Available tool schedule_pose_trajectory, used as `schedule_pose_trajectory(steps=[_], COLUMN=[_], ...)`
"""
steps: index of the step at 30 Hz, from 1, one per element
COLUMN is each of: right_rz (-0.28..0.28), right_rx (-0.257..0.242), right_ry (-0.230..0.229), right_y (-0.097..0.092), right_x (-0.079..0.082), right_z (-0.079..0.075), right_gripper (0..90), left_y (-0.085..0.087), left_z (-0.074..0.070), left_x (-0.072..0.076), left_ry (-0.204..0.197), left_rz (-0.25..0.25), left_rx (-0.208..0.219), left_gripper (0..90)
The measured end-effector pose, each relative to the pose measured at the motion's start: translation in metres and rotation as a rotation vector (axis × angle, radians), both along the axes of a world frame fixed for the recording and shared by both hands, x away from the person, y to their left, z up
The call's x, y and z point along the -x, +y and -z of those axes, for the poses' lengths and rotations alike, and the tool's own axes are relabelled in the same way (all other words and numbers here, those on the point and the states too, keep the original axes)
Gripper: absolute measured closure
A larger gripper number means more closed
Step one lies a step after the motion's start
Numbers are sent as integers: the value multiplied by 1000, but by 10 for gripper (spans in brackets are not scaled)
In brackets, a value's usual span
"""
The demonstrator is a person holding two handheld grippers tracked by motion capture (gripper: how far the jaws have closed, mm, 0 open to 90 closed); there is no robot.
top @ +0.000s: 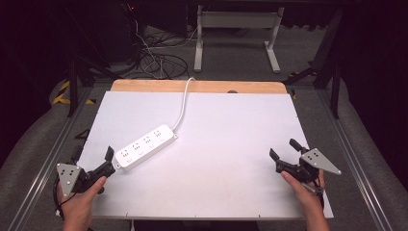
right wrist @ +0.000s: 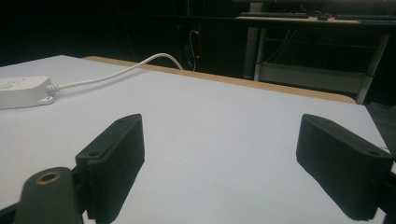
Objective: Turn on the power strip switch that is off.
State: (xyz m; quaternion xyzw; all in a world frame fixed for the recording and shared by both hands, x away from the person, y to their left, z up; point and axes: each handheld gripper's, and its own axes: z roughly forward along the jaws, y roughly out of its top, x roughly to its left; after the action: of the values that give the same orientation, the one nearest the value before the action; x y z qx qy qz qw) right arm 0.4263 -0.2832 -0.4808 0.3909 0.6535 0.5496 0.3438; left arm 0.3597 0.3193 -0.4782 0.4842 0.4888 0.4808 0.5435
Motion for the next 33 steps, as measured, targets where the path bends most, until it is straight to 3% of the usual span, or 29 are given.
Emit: schedule_pose_trajectory(steps=[15, 24, 33], right_rz=[2, 5, 5], right_rx=[0, -1, -2], right_ry=[-1, -1, -1], right_y=[-2, -2, -2], right_x=[1, 1, 1], right_z=[0, 0, 0], right_gripper=[158, 159, 159], left_y=[-1, -2, -2], left_z=[-1, -2, -4], left_x=[0, 0, 1], left_ry=[-7, -6, -9], left_rz=[5, 23, 38], left_rx=[3, 0, 19], left_gripper=[48, 108, 108])
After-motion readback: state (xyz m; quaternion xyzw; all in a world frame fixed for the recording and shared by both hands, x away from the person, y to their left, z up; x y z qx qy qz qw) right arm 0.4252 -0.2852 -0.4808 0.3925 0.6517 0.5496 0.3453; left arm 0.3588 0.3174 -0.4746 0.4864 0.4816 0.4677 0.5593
